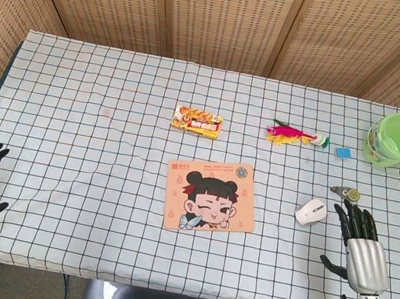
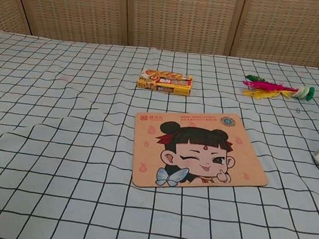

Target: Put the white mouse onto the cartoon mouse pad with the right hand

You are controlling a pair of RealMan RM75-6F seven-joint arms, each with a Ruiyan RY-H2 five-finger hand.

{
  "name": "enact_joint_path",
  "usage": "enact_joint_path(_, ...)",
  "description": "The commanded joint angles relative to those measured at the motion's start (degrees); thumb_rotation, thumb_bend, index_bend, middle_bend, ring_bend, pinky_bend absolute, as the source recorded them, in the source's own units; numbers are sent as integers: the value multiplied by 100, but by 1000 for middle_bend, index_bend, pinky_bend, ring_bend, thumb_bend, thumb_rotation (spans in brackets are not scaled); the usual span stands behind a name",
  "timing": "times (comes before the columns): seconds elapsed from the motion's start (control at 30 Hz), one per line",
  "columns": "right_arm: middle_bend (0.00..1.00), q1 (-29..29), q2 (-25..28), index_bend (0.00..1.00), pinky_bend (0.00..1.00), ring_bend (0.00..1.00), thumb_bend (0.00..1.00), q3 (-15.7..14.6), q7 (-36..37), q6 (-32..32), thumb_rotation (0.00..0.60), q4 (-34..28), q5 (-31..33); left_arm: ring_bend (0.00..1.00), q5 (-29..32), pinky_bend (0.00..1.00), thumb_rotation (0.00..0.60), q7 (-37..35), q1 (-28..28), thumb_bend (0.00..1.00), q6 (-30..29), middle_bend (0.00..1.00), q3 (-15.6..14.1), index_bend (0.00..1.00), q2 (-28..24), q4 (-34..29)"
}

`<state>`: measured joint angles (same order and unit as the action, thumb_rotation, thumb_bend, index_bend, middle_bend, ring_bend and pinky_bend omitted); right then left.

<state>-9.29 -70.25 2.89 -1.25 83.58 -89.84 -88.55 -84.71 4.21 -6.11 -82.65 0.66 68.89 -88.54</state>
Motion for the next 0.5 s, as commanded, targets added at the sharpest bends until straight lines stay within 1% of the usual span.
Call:
enact_joint_path(0.03, 0, 28, -14, 0, 0, 0, 143, -20, -77, 43, 600, -6, -38, 0, -22, 0, 600, 35, 9, 118, -21, 0, -6, 0, 14, -7)
enact_joint_path(0.5, 0, 14, 32, 0, 0, 0, 142, -5, 131, 22, 600, 48, -98, 0, -95, 0, 600, 126, 18, 118, -19, 0, -39, 0, -8, -141)
